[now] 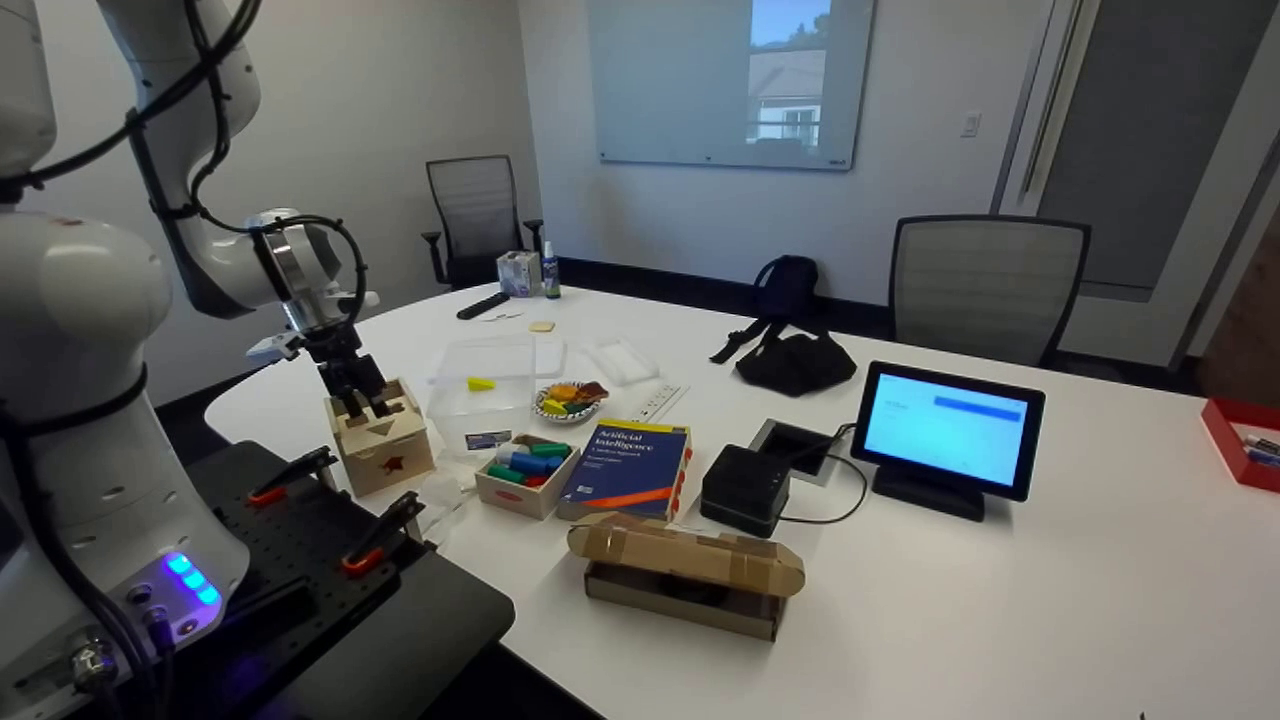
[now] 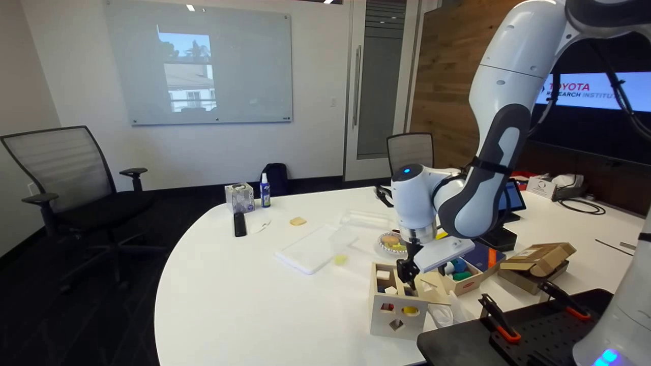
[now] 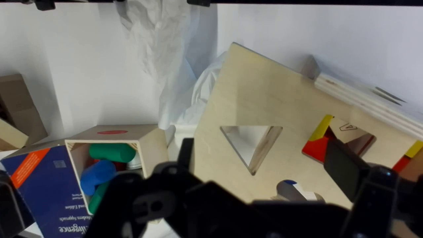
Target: Open the wooden object's lid slightly
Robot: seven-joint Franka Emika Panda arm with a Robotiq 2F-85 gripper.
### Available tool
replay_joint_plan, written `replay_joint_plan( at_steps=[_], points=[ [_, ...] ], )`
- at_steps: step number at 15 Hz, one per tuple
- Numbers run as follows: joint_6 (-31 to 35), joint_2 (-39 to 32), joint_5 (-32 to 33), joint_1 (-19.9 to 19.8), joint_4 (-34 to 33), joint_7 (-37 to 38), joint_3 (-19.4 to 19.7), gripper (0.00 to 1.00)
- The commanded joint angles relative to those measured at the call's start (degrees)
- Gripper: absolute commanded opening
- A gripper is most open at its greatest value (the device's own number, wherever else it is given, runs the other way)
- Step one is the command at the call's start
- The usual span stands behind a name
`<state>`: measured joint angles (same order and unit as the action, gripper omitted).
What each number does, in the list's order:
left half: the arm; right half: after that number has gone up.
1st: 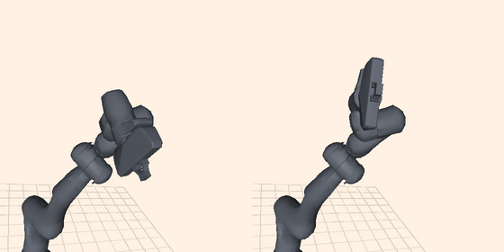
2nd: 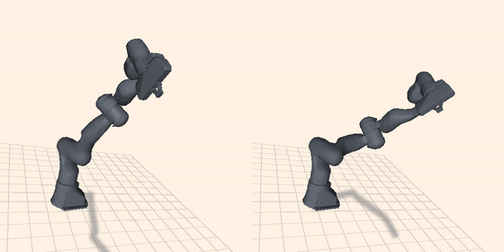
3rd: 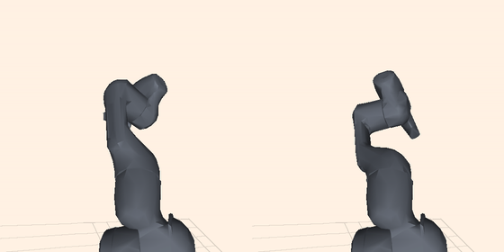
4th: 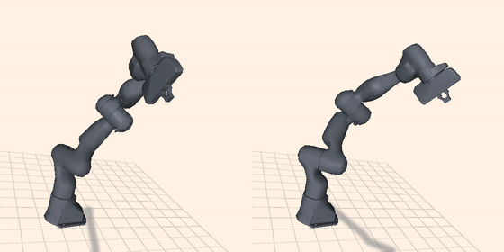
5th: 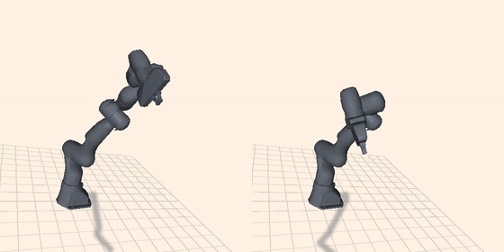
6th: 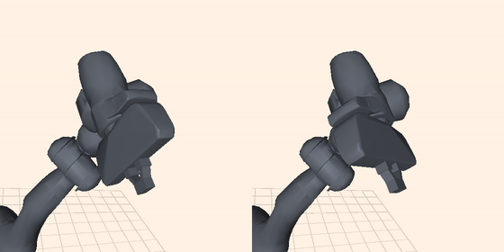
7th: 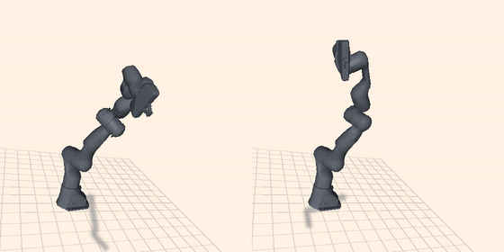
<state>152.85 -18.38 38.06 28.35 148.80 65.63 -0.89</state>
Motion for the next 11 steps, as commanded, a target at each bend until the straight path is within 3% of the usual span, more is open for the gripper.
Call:
replay_joint_plan(
  at_steps=[1,9,11],
  points=[
    [1.4,6.6,-2.1,-3.1,4.1,-2.1,-3.1,1.00],
    [0.7,18.4,-5.9,-6.7,6.8,-3.5,-9.3,1.00],
    [0.9,20.0,-6.2,-5.3,7.1,-3.3,-8.6,1.00]
  ],
)
